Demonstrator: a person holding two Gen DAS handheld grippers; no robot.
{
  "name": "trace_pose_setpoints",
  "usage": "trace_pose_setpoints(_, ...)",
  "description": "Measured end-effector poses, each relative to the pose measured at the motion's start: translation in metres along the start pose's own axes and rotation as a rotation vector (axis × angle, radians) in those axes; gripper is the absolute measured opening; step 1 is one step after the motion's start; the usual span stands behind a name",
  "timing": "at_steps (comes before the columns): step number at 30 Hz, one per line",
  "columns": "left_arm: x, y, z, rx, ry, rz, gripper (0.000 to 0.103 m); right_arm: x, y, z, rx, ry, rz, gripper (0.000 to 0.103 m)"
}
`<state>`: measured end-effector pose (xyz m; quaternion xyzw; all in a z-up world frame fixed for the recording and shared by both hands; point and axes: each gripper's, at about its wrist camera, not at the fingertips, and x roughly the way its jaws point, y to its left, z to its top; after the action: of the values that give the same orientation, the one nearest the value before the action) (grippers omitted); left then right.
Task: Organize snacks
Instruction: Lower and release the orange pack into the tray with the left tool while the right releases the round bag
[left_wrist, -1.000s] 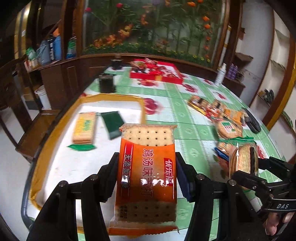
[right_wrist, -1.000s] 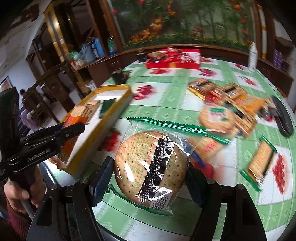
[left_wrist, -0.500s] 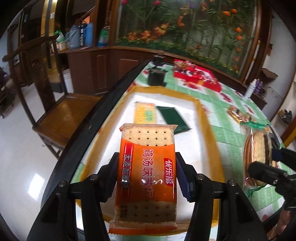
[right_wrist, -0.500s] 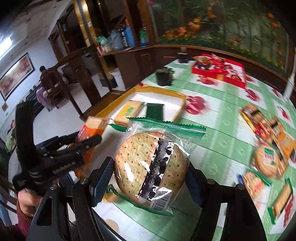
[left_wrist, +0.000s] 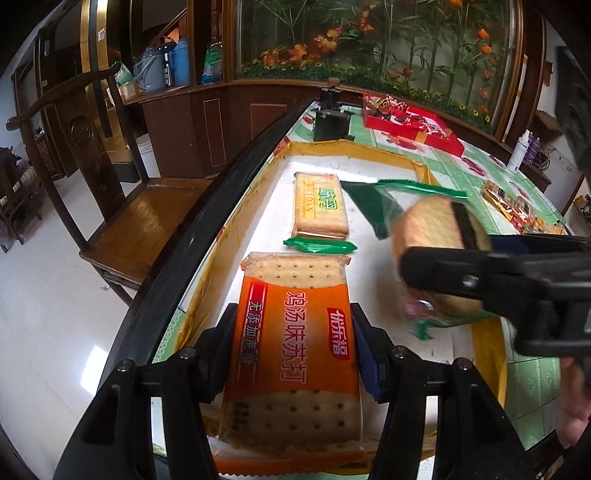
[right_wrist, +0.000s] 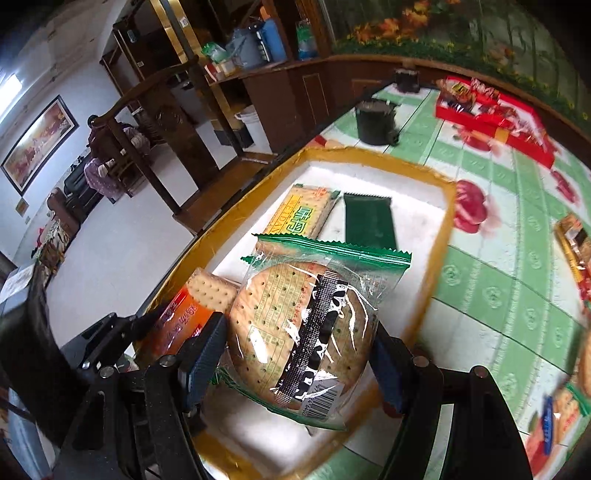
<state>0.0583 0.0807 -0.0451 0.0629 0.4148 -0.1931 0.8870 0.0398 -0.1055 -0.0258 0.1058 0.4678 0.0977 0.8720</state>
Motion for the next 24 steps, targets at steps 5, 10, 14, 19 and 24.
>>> trace_pose_setpoints(5, 0.005, 0.004, -0.002, -0.002, 0.016, 0.010, 0.057, 0.022, -0.001, 0.001, 0.028, 0.037, 0.011, 0.078)
trace_pose_setpoints(10, 0.009, 0.005, -0.004, 0.001, 0.025, 0.025, 0.057, 0.027, 0.002, 0.000, 0.016, 0.033, 0.001, 0.079)
trace_pose_setpoints(14, 0.009, 0.004, -0.002, -0.004, 0.026, 0.026, 0.058, 0.024, 0.001, 0.000, 0.020, 0.029, 0.000, 0.079)
trace_pose_setpoints(19, 0.004, 0.006, -0.001, -0.026, 0.025, 0.004, 0.068, 0.012, -0.004, -0.003, 0.039, 0.009, 0.024, 0.079)
trace_pose_setpoints(24, -0.003, 0.002, 0.002, -0.022, 0.005, 0.022, 0.071, -0.009, -0.018, -0.010, 0.092, -0.030, 0.072, 0.079)
